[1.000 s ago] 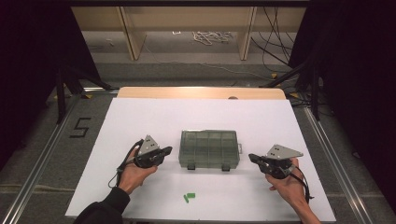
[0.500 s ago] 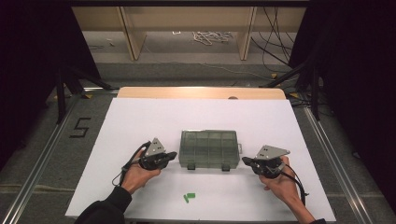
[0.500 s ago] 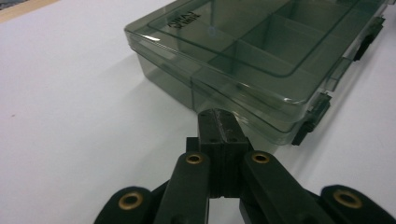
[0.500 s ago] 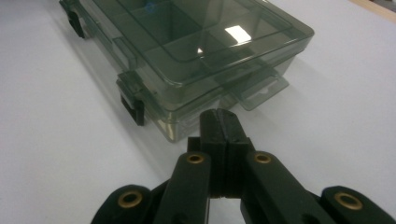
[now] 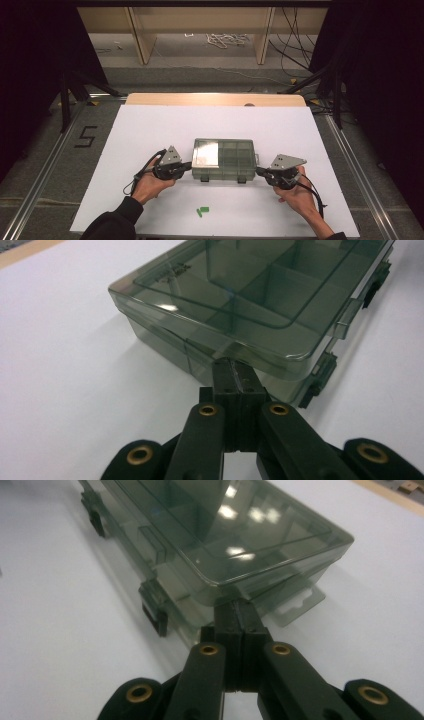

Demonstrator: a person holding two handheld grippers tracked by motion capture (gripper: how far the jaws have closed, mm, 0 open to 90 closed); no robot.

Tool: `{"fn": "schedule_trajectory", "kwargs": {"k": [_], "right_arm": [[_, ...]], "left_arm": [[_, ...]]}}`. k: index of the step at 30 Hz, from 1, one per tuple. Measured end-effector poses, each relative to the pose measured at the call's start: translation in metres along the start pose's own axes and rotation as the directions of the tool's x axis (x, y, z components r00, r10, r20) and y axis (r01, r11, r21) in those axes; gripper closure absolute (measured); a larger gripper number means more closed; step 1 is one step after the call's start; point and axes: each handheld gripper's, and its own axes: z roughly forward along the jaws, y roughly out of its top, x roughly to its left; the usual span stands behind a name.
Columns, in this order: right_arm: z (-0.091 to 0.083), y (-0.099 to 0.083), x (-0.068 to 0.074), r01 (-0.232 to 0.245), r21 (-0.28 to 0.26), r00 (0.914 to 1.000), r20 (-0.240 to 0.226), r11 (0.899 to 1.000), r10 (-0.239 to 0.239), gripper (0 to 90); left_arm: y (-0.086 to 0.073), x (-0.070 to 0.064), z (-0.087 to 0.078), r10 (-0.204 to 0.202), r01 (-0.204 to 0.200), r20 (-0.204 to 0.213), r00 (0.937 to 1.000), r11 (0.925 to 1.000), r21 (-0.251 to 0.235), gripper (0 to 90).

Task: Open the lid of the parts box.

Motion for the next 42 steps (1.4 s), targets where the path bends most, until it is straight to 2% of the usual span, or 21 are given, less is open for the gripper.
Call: {"fn": "schedule_trajectory", "kwargs": {"k": [2,3,4,9,10,11,13,14,15,16,20,21,22,24,26,27,31,33,37,39,42], "right_arm": [[0.0,0.001,-0.001,0.009,-0.011,0.9999,0.006,1.0,-0.009,90.0],[0.001,0.004,-0.002,0.012,-0.021,0.9999,0.01,1.0,-0.011,90.0],[0.001,0.005,-0.002,0.014,-0.03,0.9998,0.013,0.999,-0.014,90.0],[0.003,0.01,-0.005,0.024,-0.054,0.9994,0.025,0.998,-0.023,90.0],[0.004,0.012,-0.006,0.023,-0.072,0.9994,0.028,0.997,-0.021,90.0],[0.004,0.012,-0.006,0.023,-0.072,0.9994,0.028,0.997,-0.021,90.0],[0.006,0.015,-0.009,0.033,-0.091,0.9985,0.046,0.995,-0.029,90.0],[0.006,0.015,-0.009,0.033,-0.091,0.9985,0.046,0.995,-0.029,90.0],[0.007,0.016,-0.01,0.029,-0.104,0.9982,0.054,0.994,-0.024,90.0],[0.006,0.019,-0.013,0.021,-0.114,0.9986,0.051,0.993,-0.015,90.0],[0.008,0.023,-0.02,0.024,-0.134,0.9977,0.066,0.991,-0.015,90.0],[0.008,0.023,-0.02,0.024,-0.134,0.9977,0.066,0.991,-0.015,90.0],[0.01,0.026,-0.022,0.024,-0.141,0.9974,0.071,0.99,-0.015,90.0],[0.012,0.029,-0.024,0.027,-0.148,0.9972,0.074,0.989,-0.016,90.0],[0.015,0.03,-0.025,0.025,-0.16,0.9963,0.085,0.987,-0.011,90.0],[0.015,0.03,-0.025,0.025,-0.16,0.9963,0.085,0.987,-0.011,90.0],[0.018,0.031,-0.029,0.024,-0.154,0.9959,0.09,0.988,-0.01,90.0],[0.018,0.032,-0.029,0.017,-0.16,0.9956,0.094,0.987,-0.002,90.0],[0.02,0.034,-0.032,0.012,-0.182,0.9941,0.109,0.983,0.007,90.0],[0.019,0.034,-0.034,0.014,-0.164,0.9944,0.106,0.986,0.004,90.0],[0.019,0.034,-0.033,0.011,-0.175,0.9943,0.106,0.984,0.008,90.0]], "left_arm": [[0.002,0.0,0.0,-0.012,0.012,-0.007,0.9999,0.9999,-0.01,90.0],[0.004,0.002,-0.001,0.01,-0.01,-0.004,0.9999,0.9999,-0.008,90.0],[0.006,0.002,0.0,-0.006,0.005,-0.02,0.9998,0.9992,-0.04,90.0],[0.011,0.006,-0.001,-0.003,0.001,-0.032,0.9995,0.9988,-0.05,90.0],[0.015,0.009,-0.001,0.018,-0.019,-0.04,0.9991,0.9987,-0.046,90.0],[0.015,0.009,-0.001,0.018,-0.019,-0.04,0.9991,0.9987,-0.046,90.0],[0.018,0.008,0.001,-0.005,0.001,-0.054,0.9985,0.9969,-0.079,90.0],[0.018,0.008,0.001,-0.005,0.001,-0.054,0.9985,0.9969,-0.079,90.0],[0.019,0.009,0.0,0.016,-0.019,-0.056,0.9983,0.9974,-0.069,90.0],[0.021,0.01,0.001,-0.002,-0.003,-0.054,0.9985,0.9956,-0.093,90.0],[0.024,0.013,0.001,0.004,-0.011,-0.067,0.9978,0.994,-0.109,90.0],[0.025,0.013,0.001,-0.005,-0.002,-0.067,0.9977,0.9934,-0.114,90.0],[0.027,0.015,0.001,0.011,-0.019,-0.069,0.9975,0.9927,-0.119,90.0],[0.029,0.016,0.001,-0.003,-0.007,-0.074,0.9973,0.9912,-0.132,90.0],[0.031,0.017,0.001,0.005,-0.015,-0.077,0.997,0.9901,-0.14,90.0],[0.031,0.017,0.0,-0.01,-0.002,-0.077,0.997,0.9895,-0.144,90.0],[0.034,0.02,-0.001,-0.002,-0.011,-0.085,0.9964,0.9875,-0.157,90.0],[0.035,0.02,0.0,-0.013,-0.002,-0.087,0.9962,0.9859,-0.167,90.0],[0.037,0.021,-0.001,0.0,-0.015,-0.087,0.9962,0.9855,-0.169,90.0],[0.038,0.021,-0.001,-0.001,-0.015,-0.091,0.9958,0.9854,-0.17,90.0],[0.039,0.021,-0.001,0.002,-0.017,-0.092,0.9958,0.9848,-0.173,90.0]]}}
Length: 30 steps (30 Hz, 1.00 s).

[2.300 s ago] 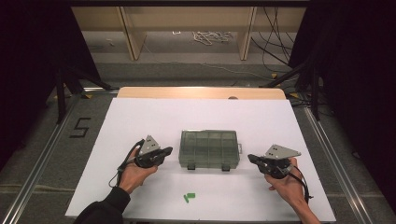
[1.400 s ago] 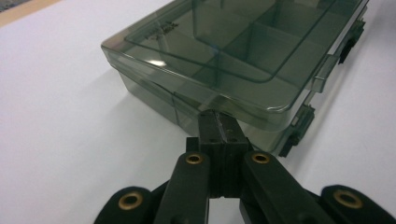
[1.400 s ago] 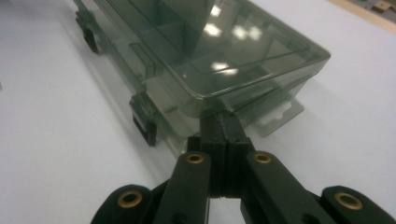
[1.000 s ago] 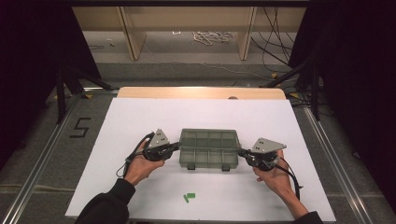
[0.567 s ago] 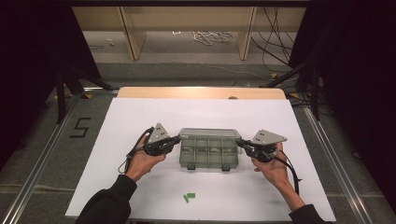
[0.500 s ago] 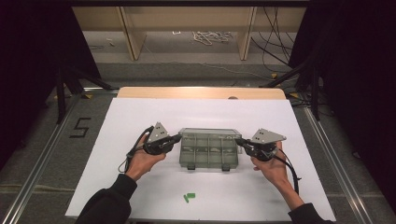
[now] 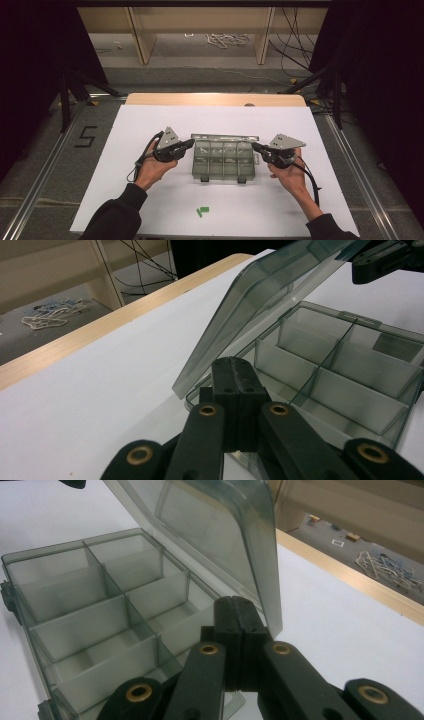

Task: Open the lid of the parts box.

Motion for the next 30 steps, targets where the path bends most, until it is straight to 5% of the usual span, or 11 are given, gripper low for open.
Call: {"fn": "schedule_trajectory", "kwargs": {"k": [7,8,10,12,15,18,19,25,30], "right_arm": [[-0.007,0.003,-0.002,-0.018,0.019,0.9997,-0.016,1.0,0.019,82.8],[-0.009,0.002,-0.002,-0.047,0.044,0.998,-0.039,0.998,0.049,72.9],[-0.011,0.001,-0.001,-0.049,0.063,0.9981,-0.034,0.997,0.052,68.3],[-0.013,-0.001,-0.004,-0.056,0.103,0.9985,0.003,0.993,0.056,49.4],[-0.012,-0.001,-0.01,-0.096,0.074,0.9951,0.032,0.993,0.094,36.0],[-0.009,-0.001,-0.012,-0.102,0.056,0.9938,0.05,0.993,0.099,27.6],[-0.004,0.001,-0.014,-0.087,0.079,0.9933,0.083,0.993,0.08,18.4],[0.008,0.008,-0.015,-0.054,0.074,0.997,0.058,0.996,0.05,17.5],[0.02,0.014,-0.018,-0.043,0.06,0.9984,0.039,0.997,0.041,25.2]], "left_arm": [[0.002,0.0,-0.001,0.001,-0.001,-0.001,1.0,1.0,-0.004,90.0],[0.002,0.0,-0.001,0.001,-0.001,0.002,1.0,1.0,-0.005,90.0],[0.002,0.001,-0.001,-0.003,0.003,0.002,1.0,1.0,-0.005,90.0],[0.002,0.0,-0.001,-0.006,0.006,0.0,1.0,0.9999,-0.009,90.0],[0.003,0.001,-0.001,0.004,-0.004,-0.002,1.0,1.0,-0.008,90.0],[0.003,0.001,-0.001,0.007,-0.007,-0.002,1.0,0.9999,-0.008,90.0],[0.003,0.0,-0.001,-0.005,0.005,-0.003,1.0,1.0,-0.008,90.0],[0.003,0.001,-0.001,0.008,-0.008,-0.004,1.0,0.9999,-0.008,90.0],[0.003,0.0,-0.001,0.003,-0.003,-0.003,1.0,0.9999,-0.009,90.0]]}}
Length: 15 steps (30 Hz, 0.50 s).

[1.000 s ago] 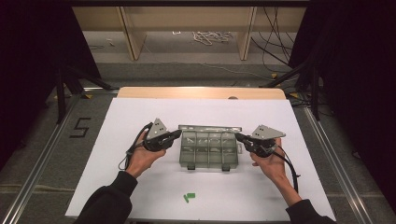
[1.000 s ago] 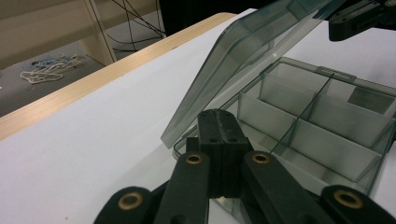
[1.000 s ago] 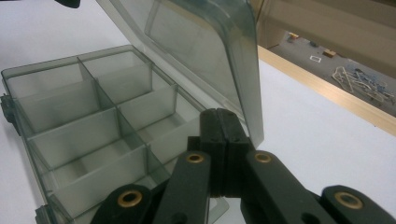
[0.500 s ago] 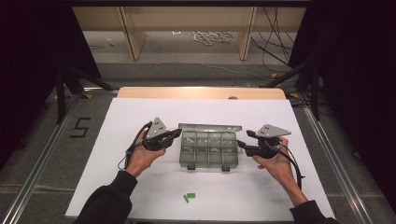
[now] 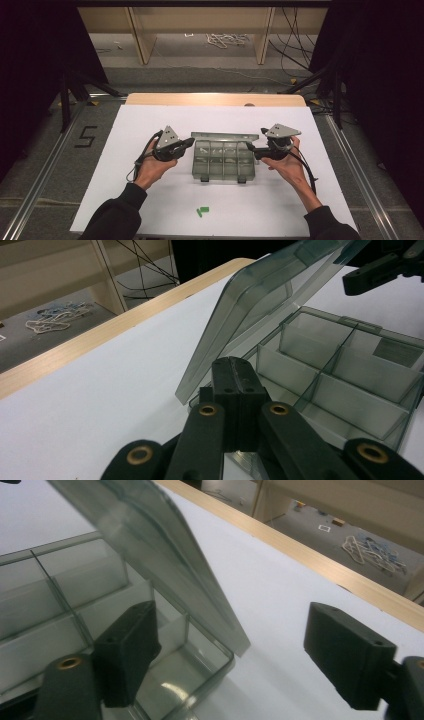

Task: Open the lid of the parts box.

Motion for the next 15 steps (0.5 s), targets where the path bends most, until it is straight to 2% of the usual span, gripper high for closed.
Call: {"fn": "schedule_trajectory", "kwargs": {"k": [2,4,5,8,10,15], "right_arm": [[0.0021,0.0001,0.0,0.005,-0.012,1.0,0.002,1.0,-0.005,27.0],[0.0038,0.0005,0.002,0.006,0.014,0.9997,-0.024,1.0,-0.005,35.7],[0.0042,0.0009,0.0015,0.016,0.01,0.9996,-0.024,1.0,-0.016,38.9],[0.0047,0.0016,0.0021,0.008,-0.002,0.9995,-0.031,1.0,-0.008,45.4],[0.0048,0.0032,0.0012,0.044,-0.014,0.9986,-0.029,0.999,-0.045,53.5],[0.0028,0.0034,0.0003,0.023,0.001,0.9986,-0.047,1.0,-0.023,62.9]], "left_arm": [[0.0001,-0.0001,-0.0003,-0.003,0.003,-0.002,1.0,1.0,-0.001,90.0],[0.0,0.0,-0.0005,-0.001,0.001,-0.003,1.0,1.0,-0.001,90.0],[-0.0002,0.0001,-0.0005,-0.001,0.001,-0.001,1.0,1.0,0.0,90.0],[-0.0003,0.0002,-0.0004,-0.001,0.001,0.0,1.0,1.0,-0.002,90.0],[-0.0009,-0.0001,-0.0005,-0.001,0.001,0.004,1.0,1.0,-0.002,90.0],[-0.0023,-0.0003,0.0,-0.011,0.011,0.01,0.9999,0.9999,0.0,90.0]]}}
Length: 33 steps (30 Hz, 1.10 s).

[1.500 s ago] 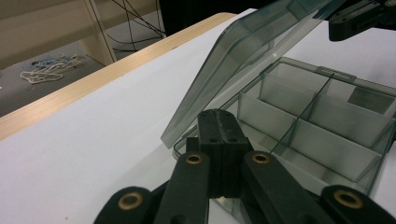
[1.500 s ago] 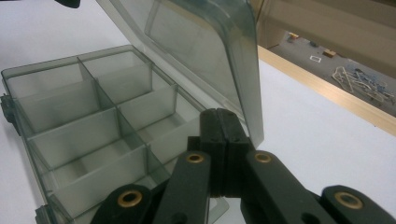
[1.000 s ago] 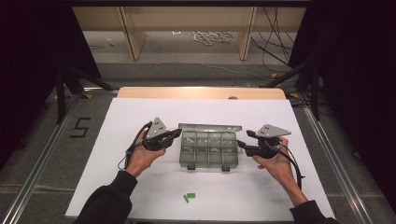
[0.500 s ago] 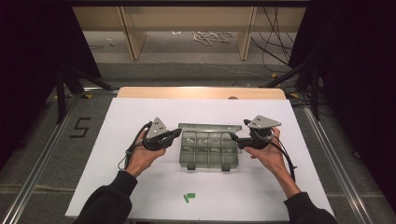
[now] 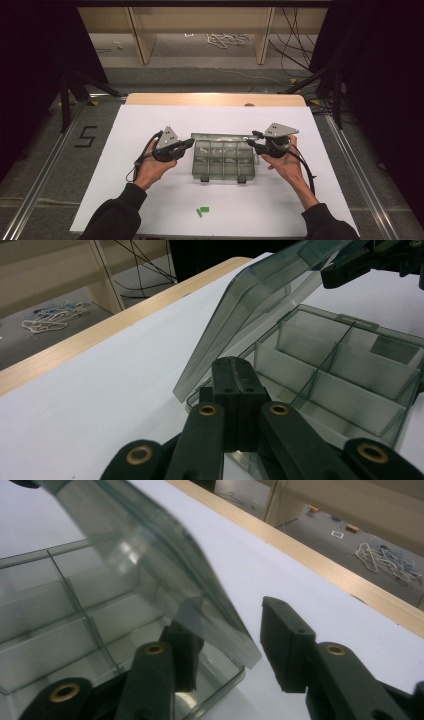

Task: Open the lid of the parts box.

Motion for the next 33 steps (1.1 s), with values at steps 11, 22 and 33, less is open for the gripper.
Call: {"fn": "schedule_trajectory", "kwargs": {"k": [11,22,33], "right_arm": [[-0.003,0.001,-0.001,0.019,0.0,0.9994,0.029,1.0,-0.019,69.5],[-0.005,0.002,-0.004,-0.02,0.002,0.9981,0.059,1.0,0.02,78.2],[-0.005,0.004,-0.002,-0.076,0.017,0.994,0.08,0.997,0.074,80.8]], "left_arm": [[-0.009,-0.005,0.0,-0.069,0.066,0.026,0.9973,0.993,0.098,69.7],[-0.022,-0.019,0.01,-0.118,0.109,0.022,0.9928,0.962,0.251,58.5],[-0.024,-0.024,0.014,-0.101,0.099,-0.006,0.9949,0.9564,0.275,68.2]]}}
